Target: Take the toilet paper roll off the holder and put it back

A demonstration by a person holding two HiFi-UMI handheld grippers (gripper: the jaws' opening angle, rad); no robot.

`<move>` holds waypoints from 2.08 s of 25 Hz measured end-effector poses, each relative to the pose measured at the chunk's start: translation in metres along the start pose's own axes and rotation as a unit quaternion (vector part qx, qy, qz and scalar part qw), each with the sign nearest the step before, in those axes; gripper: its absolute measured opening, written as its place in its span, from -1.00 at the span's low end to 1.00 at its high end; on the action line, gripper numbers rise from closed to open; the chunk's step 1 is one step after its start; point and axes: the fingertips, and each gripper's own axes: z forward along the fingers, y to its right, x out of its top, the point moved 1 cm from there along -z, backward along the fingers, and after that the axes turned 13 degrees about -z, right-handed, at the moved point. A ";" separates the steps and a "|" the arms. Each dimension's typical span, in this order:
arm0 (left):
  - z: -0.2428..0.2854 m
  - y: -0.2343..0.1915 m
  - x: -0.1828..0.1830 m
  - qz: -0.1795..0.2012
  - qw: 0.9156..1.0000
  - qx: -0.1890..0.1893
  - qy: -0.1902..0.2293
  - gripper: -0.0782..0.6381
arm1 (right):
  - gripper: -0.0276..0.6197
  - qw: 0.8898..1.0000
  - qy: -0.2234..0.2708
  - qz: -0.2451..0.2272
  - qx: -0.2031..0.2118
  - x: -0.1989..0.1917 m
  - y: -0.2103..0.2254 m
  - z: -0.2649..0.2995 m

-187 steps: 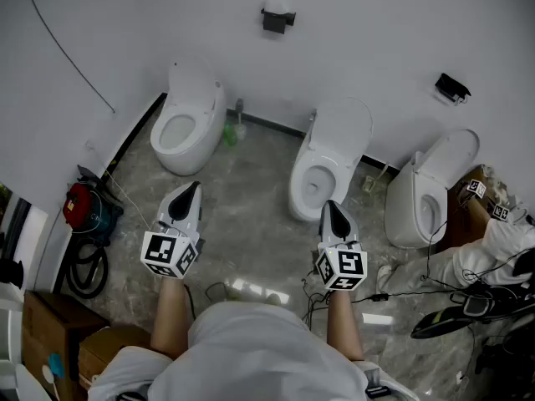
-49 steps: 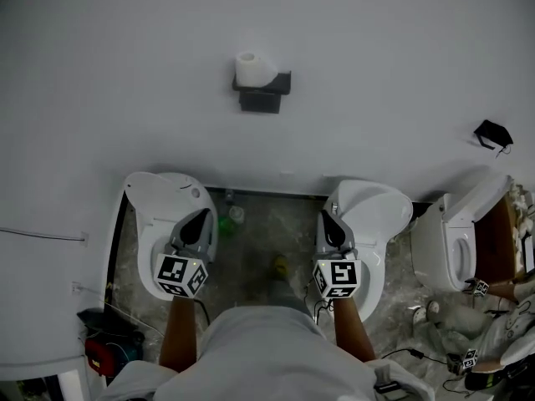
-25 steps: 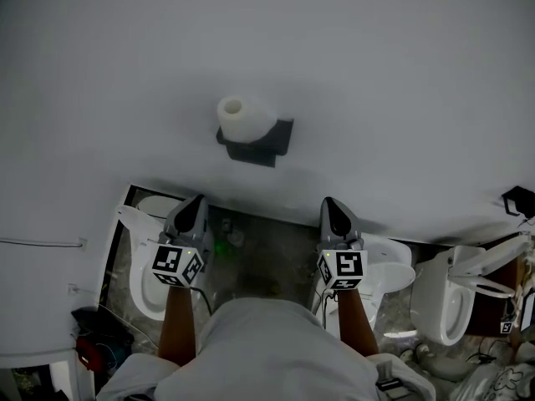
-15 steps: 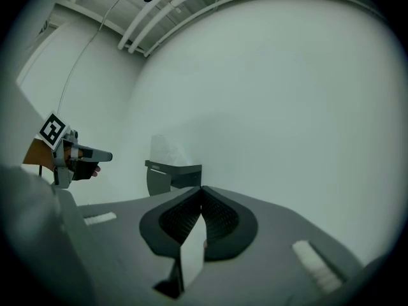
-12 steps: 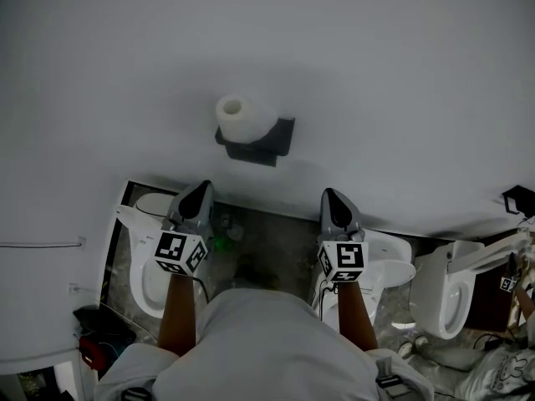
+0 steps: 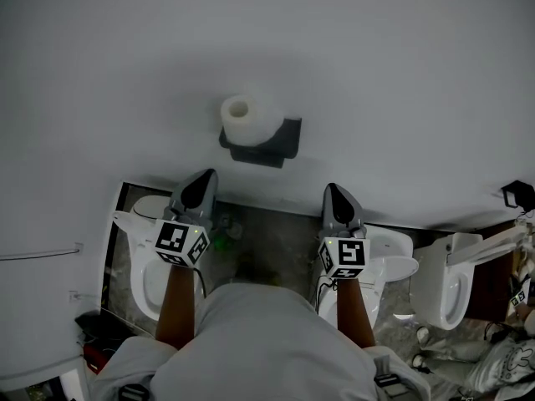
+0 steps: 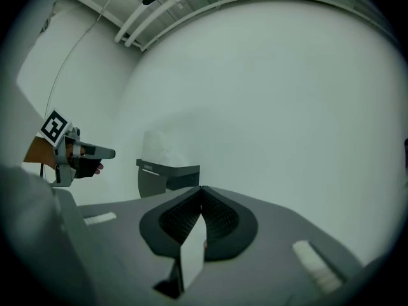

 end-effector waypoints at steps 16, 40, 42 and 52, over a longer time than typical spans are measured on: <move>0.018 -0.010 0.010 0.003 1.000 -0.016 0.009 -0.40 | -0.92 1.000 -0.002 -0.001 -0.007 0.000 -0.001 0.017; 0.082 -0.001 0.031 0.016 0.998 -0.059 0.014 0.00 | -0.92 1.000 -0.014 -0.003 -0.022 -0.008 0.014 0.015; 0.088 -0.001 0.031 0.018 0.998 -0.062 0.013 0.03 | -0.92 1.000 -0.016 -0.003 -0.025 -0.010 0.017 0.015; 0.109 -0.001 0.031 0.021 0.997 -0.070 0.007 0.14 | -0.92 0.999 -0.021 -0.002 -0.041 -0.013 0.028 0.015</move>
